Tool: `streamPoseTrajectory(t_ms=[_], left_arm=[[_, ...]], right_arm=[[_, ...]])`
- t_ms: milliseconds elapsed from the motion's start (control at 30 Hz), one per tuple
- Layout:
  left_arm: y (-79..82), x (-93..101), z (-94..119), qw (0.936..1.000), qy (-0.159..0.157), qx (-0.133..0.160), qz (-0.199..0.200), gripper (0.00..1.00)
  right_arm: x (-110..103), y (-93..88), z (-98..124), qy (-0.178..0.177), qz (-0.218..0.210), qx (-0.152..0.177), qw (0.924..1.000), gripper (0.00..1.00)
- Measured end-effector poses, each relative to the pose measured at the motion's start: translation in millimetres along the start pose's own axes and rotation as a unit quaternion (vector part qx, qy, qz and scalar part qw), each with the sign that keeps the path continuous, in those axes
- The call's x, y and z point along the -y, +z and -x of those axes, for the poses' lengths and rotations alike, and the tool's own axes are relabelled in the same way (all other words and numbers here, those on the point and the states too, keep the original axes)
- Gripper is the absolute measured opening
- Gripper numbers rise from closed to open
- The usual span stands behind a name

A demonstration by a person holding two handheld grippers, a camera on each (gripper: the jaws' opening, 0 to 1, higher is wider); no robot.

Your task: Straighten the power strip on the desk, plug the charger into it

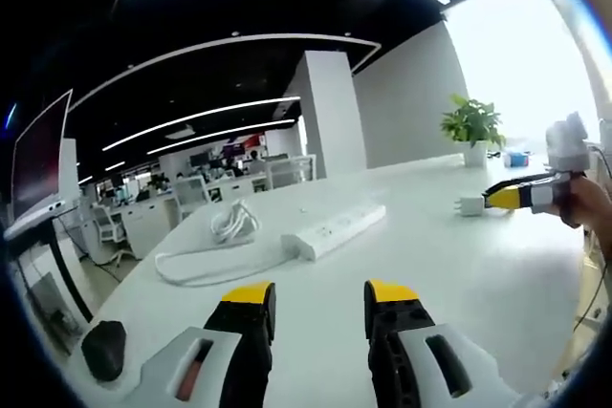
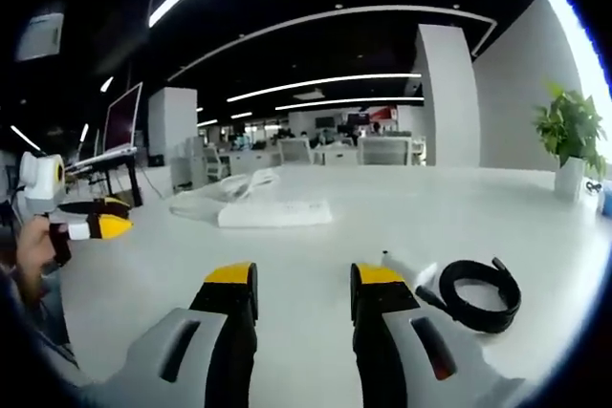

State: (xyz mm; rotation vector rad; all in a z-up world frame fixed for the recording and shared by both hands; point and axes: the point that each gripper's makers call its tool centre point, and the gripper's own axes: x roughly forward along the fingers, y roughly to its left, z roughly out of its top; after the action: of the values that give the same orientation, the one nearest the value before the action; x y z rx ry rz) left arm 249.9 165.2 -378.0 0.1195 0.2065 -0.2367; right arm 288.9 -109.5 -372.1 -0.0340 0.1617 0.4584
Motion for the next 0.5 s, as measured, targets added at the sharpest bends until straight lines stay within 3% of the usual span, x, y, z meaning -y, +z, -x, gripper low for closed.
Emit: streamPoseTrajectory(t_ms=[500], left_arm=[[14.3,3.7,-15,0.9997,-0.024,0.005,0.005,0.38]], right_arm=[[3,-2.3,-21,0.024,0.015,-0.02,0.9994,0.37]])
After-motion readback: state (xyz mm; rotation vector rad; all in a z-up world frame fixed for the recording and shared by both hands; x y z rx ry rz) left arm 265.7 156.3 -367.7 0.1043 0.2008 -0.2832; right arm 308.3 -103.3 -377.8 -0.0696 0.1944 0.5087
